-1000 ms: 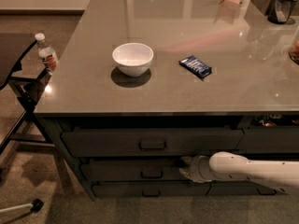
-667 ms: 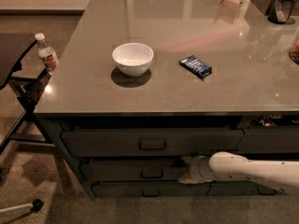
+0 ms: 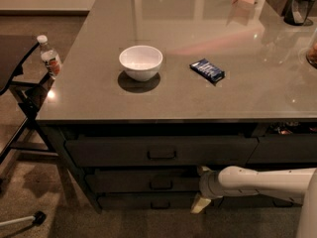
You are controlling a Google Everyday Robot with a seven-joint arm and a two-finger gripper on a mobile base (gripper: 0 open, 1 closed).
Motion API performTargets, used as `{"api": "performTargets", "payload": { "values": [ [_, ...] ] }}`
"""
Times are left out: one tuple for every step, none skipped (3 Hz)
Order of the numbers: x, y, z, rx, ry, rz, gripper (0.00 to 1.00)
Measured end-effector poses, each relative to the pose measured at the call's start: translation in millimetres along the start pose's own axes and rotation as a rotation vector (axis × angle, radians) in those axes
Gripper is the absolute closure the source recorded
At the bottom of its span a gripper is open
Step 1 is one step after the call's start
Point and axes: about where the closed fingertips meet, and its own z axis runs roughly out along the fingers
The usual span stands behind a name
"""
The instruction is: Open middle drawer
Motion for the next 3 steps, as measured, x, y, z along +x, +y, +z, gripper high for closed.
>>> {"api": "performTargets", "payload": {
  "values": [
    [0.0, 0.0, 0.0, 0.0, 0.0, 0.0, 0.0],
    [0.0, 0.0, 0.0, 0.0, 0.0, 0.0, 0.17],
    [0.0, 0.0, 0.0, 0.0, 0.0, 0.0, 0.41]
  ]
}}
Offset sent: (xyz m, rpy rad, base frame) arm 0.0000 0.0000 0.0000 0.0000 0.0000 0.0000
